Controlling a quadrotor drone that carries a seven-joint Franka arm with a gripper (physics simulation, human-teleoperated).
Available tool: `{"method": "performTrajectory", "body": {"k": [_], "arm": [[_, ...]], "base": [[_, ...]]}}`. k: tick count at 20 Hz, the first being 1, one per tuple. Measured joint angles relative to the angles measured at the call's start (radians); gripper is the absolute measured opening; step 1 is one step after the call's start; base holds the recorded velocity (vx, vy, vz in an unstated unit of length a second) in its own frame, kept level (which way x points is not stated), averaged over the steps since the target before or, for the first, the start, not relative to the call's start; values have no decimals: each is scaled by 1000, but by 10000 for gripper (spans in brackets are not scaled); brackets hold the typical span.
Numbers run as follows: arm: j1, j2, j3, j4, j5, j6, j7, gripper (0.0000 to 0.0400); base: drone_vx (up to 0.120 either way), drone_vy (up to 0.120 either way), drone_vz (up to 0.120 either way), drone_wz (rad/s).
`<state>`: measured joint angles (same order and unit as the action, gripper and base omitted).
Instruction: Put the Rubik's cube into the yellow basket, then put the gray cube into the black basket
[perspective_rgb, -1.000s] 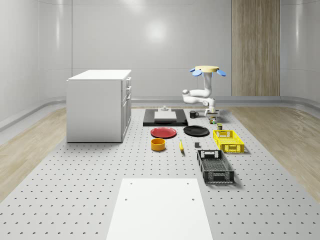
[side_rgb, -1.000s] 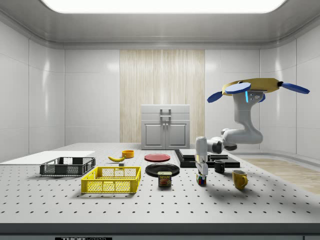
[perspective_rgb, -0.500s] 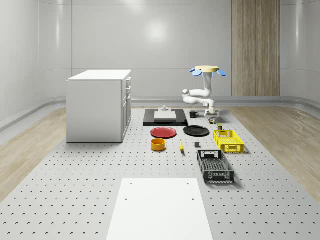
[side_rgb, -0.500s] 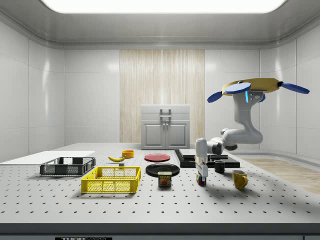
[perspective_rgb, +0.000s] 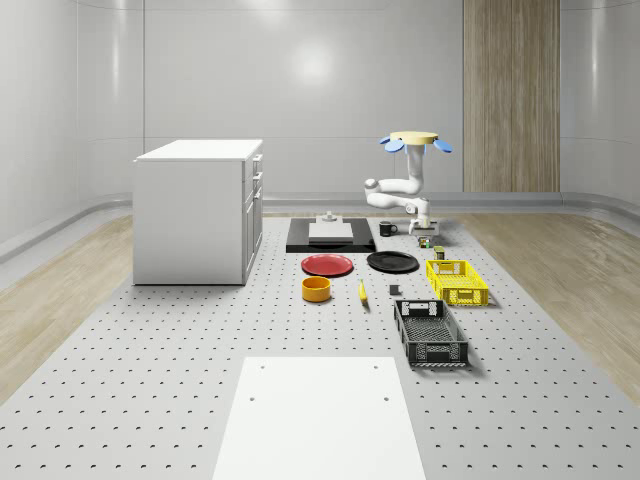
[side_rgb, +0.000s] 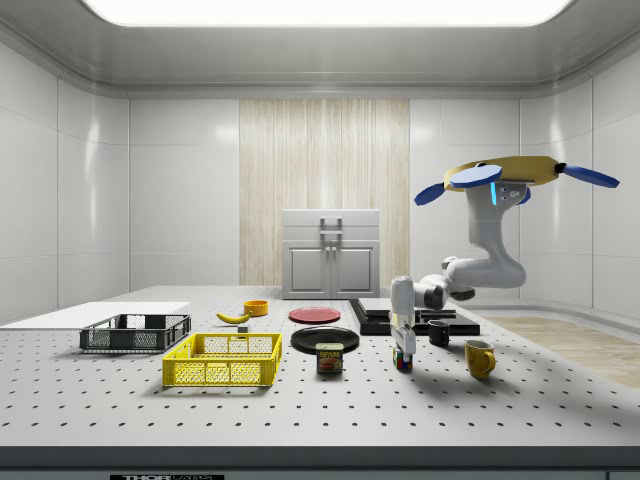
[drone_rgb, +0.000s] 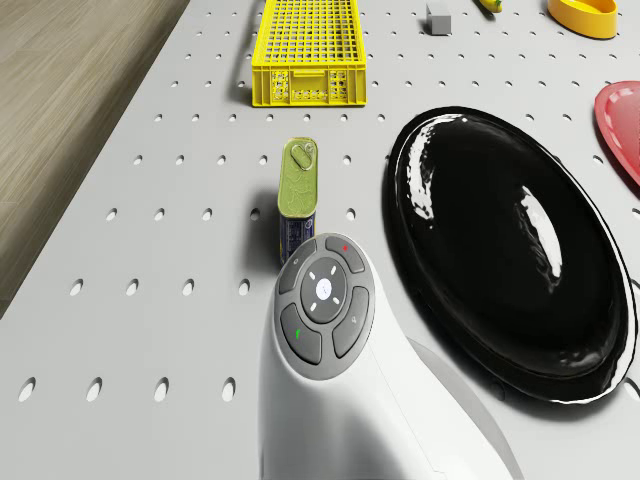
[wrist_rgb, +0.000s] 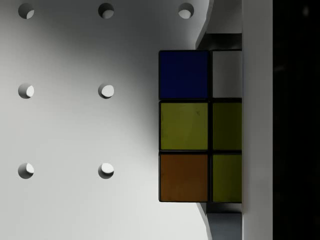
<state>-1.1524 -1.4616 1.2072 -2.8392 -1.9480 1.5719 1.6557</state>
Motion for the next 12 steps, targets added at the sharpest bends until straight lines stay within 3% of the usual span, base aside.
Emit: {"method": "performTrajectory", "body": {"k": [12], "arm": [[-1, -5, 0, 1, 2, 5, -15, 288]], "base": [[0, 0, 0, 0]]}}
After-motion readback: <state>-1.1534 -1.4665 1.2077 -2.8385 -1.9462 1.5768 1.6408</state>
